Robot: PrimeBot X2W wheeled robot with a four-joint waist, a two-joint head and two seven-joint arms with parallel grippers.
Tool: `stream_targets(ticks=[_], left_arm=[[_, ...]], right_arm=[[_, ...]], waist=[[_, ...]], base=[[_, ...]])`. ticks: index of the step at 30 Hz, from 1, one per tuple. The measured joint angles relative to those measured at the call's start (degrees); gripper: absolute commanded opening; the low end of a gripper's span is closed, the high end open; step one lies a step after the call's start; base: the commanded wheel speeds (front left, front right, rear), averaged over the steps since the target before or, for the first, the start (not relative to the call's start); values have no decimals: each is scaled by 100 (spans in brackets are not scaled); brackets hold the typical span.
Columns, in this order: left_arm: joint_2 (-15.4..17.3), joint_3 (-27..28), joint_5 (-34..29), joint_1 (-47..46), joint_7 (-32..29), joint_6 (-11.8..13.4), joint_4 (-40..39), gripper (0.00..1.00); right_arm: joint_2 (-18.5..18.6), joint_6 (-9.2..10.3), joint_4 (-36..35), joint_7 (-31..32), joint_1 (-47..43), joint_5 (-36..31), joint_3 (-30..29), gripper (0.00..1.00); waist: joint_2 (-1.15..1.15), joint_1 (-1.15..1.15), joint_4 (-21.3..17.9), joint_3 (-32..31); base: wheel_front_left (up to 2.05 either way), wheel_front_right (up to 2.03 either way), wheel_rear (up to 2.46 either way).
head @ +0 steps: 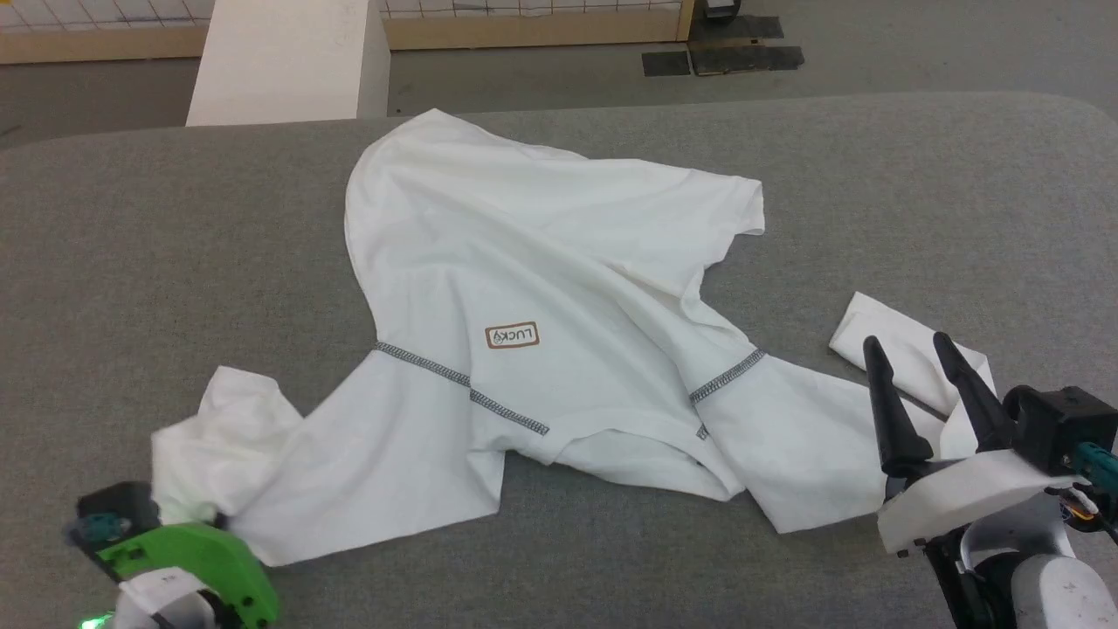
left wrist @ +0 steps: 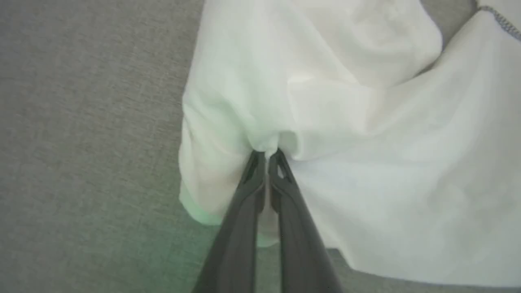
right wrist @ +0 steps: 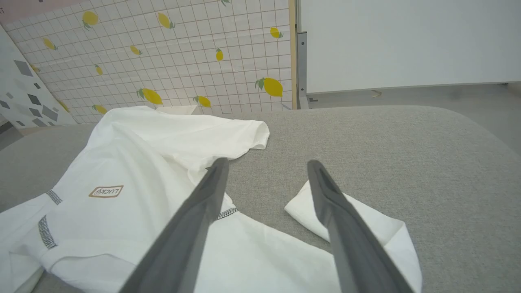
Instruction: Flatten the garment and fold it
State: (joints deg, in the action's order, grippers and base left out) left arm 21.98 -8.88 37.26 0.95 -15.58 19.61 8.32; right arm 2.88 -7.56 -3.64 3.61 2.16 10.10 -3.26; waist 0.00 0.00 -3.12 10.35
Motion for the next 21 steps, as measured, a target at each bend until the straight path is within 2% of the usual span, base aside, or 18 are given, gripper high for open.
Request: stream_targets(ticks=[4, 7, 11, 13, 14, 15, 16, 21], left_arm=[[413, 320, -272, -312, 615, 3, 349, 0], [749, 445, -446, -629, 850, -12, 549, 0], [966, 487, -651, -1026, 1093, -48, 861, 0], [967, 480, -637, -1171, 1113, -124, 980, 0], [942, 480, -593, -1233, 1113, -163, 1039, 12], [896, 485, -548, -1278, 1114, -201, 1088, 89], [843, 494, -498, -1302, 1124, -227, 1114, 100], [357, 619, -138, -1280, 1477, -344, 1092, 100]], right_arm=[[0, 0, -18, 41, 4, 0, -11, 100], [0, 0, -34, 45, 18, -4, -8, 100], [0, 0, -66, 53, 41, -5, 19, 100], [0, 0, -77, 69, 83, -5, 29, 100], [0, 0, -79, 76, 105, -5, 29, 100], [0, 0, -79, 77, 122, -7, 30, 100], [-1, 0, -79, 88, 132, -8, 30, 100], [-1, 0, -59, 92, 134, -14, 21, 100]], waist=[[0, 0, 23, 24], [0, 0, 45, 82], [0, 0, 61, 206], [0, 0, 60, 270], [0, 0, 58, 302], [0, 0, 56, 329], [0, 0, 54, 347], [0, 0, 59, 314]], base=[[0, 0, 0], [0, 0, 0], [0, 0, 0], [0, 0, 0], [0, 0, 0], [0, 0, 0], [0, 0, 0], [0, 0, 0]])
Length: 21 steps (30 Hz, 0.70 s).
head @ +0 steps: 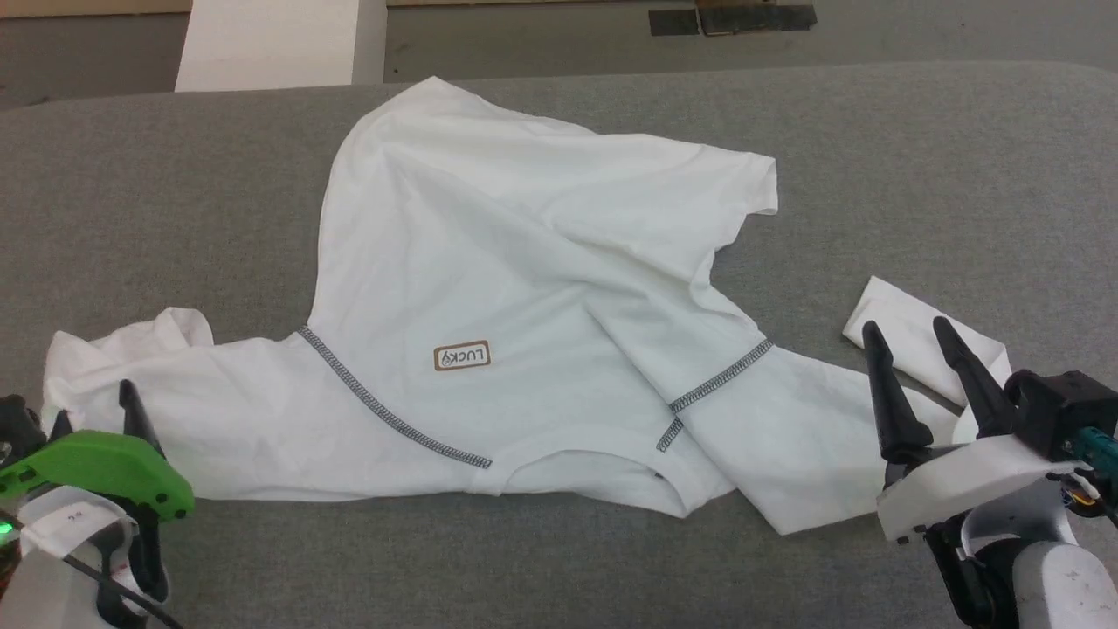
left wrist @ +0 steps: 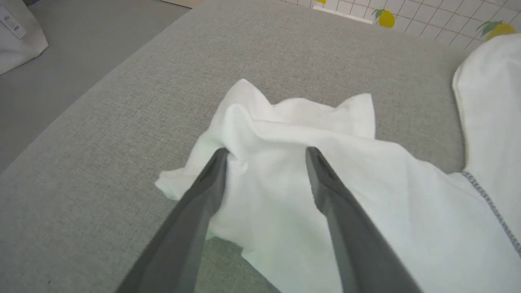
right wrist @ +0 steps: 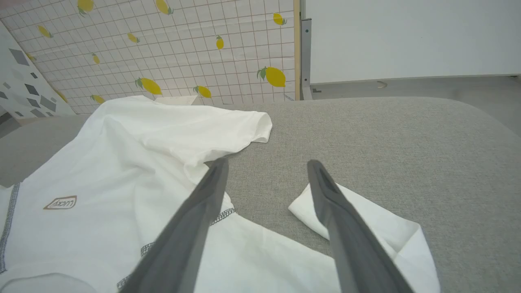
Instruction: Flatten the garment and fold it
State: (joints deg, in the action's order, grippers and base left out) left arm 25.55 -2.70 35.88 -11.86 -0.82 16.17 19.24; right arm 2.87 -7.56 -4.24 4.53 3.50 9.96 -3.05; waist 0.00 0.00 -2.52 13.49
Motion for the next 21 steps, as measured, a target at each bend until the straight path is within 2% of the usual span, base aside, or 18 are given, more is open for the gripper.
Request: stream_targets(ticks=[6, 10, 13, 15, 21], left_arm=[[-532, -49, 277, 582, 238, -51, -550, 100], [-887, -434, 422, 1093, -122, -48, -1116, 100], [-1009, -717, 480, 1238, -487, -33, -1385, 100], [-1100, -878, 544, 1237, -813, 79, -1362, 100], [-1224, -889, 627, 1057, -982, 151, -1039, 100]], right_arm=[[2, 0, 38, -2, -25, 3, -46, 100], [0, 0, 69, -3, -138, 27, -51, 100], [2, 0, 80, -7, -158, 66, -44, 100], [0, 0, 88, -8, -158, 88, 27, 100], [0, 0, 100, -10, -157, 112, 107, 100]], waist=[[0, 0, 38, -236], [0, 0, 99, -436], [0, 0, 174, -546], [0, 0, 244, -638], [0, 0, 131, -615]], base=[[0, 0, 0], [0, 0, 0], [0, 0, 0], [0, 0, 0], [0, 0, 0]])
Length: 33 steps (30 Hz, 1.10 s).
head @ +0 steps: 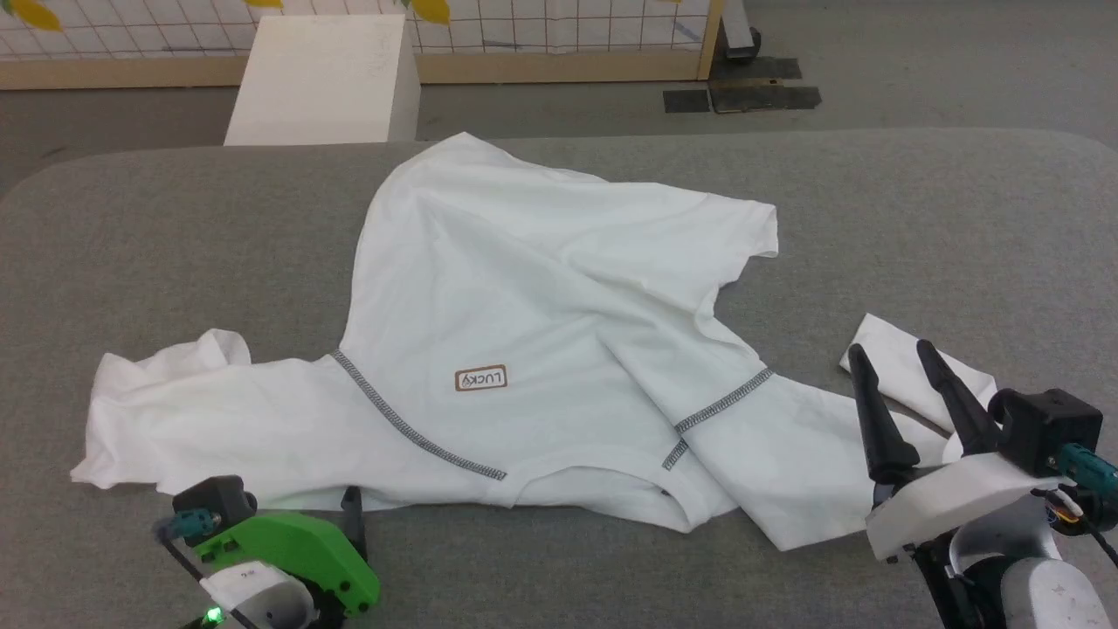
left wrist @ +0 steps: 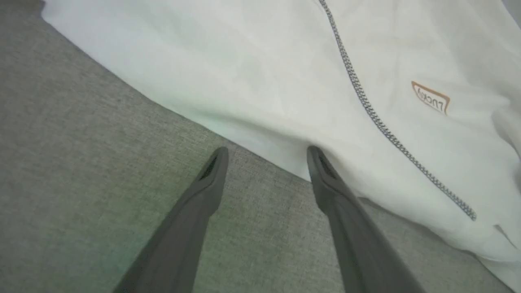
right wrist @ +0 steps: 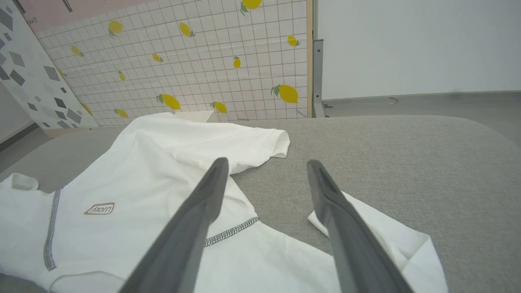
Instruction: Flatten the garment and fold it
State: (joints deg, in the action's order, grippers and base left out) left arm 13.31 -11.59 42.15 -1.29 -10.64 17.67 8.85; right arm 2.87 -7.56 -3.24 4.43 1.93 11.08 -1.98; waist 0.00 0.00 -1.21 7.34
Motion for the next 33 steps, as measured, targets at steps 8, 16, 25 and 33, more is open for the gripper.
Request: stream_targets(ticks=[8, 16, 25, 33], left_arm=[[16, -3, 80, -332, -149, 38, 354, 62], [121, 188, 81, -247, 197, -3, 311, 0], [324, 766, -46, 105, 1073, 222, -1, 0], [419, 845, -78, 131, 1183, 249, 1, 0]], right_arm=[[0, 0, 24, -43, 3, 30, 32, 100], [2, 0, 27, 108, -75, 36, -5, 100], [1, 0, -140, 1574, -929, 130, 94, 100], [2, 0, -105, 1952, -1173, 305, 40, 100]], waist=[[0, 0, -301, 156], [0, 0, -470, 209], [0, 0, -228, 104], [0, 0, -91, 154]], base=[[0, 0, 0], [0, 0, 0], [0, 0, 0], [0, 0, 0]])
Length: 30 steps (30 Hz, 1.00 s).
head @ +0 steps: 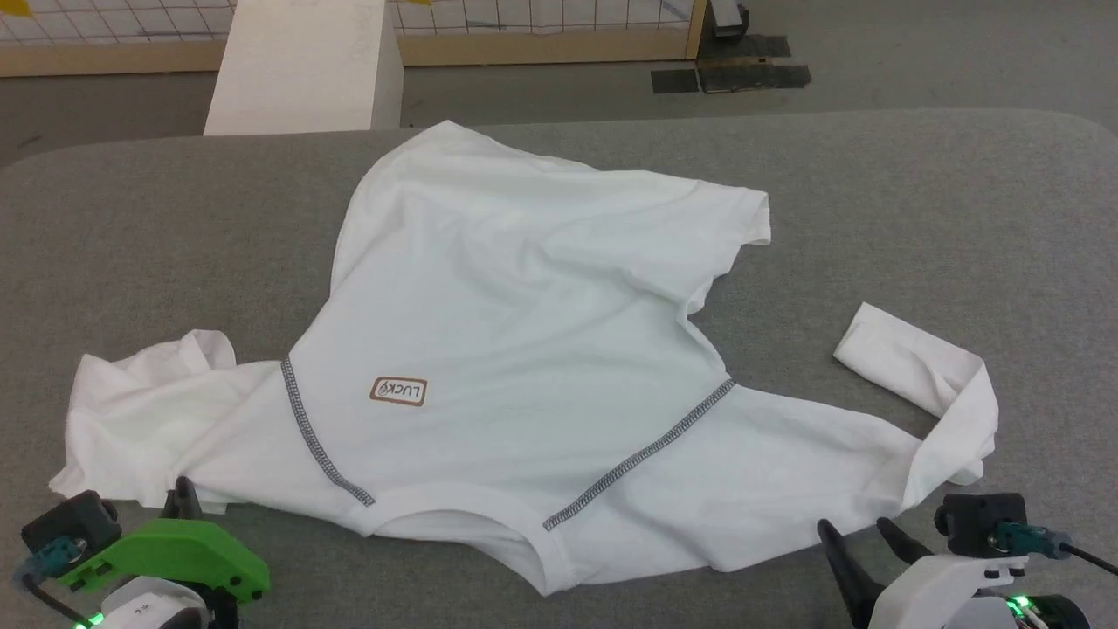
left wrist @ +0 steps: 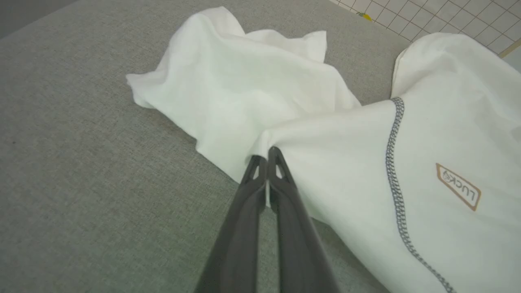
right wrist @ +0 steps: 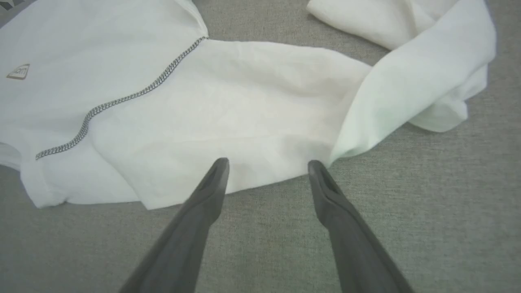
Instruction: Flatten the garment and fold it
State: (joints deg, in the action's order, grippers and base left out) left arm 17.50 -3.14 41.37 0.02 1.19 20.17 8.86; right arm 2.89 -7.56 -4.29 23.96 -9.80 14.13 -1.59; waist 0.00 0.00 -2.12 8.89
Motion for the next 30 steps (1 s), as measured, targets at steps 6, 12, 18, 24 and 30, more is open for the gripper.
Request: stream_targets(ticks=[6, 12, 18, 24, 30], left_arm=[[1, -56, 0, -9, -1, -3, -12, 0], [-8, -151, 0, -38, -10, -48, -41, 0], [-29, -202, 9, -92, -16, -146, 23, 0], [-55, -247, 26, -97, 24, -209, 78, 0], [-64, -247, 153, -98, 89, -456, -147, 0]], right_arm=[[0, 0, 369, 32, 171, 58, 301, 100], [-2, 0, 694, 180, 456, 74, 519, 100], [14, 1, 811, 234, 653, 132, 582, 13], [11, 0, 804, 169, 658, 208, 586, 0], [3, 0, 319, 19, 620, 197, 312, 0]], waist=[[0, 0, 23, 139], [0, 0, 80, 264], [0, 0, 136, 337], [0, 0, 125, 258], [0, 0, 56, 39]], base=[[0, 0, 0], [0, 0, 0], [0, 0, 0], [0, 0, 0], [0, 0, 0]])
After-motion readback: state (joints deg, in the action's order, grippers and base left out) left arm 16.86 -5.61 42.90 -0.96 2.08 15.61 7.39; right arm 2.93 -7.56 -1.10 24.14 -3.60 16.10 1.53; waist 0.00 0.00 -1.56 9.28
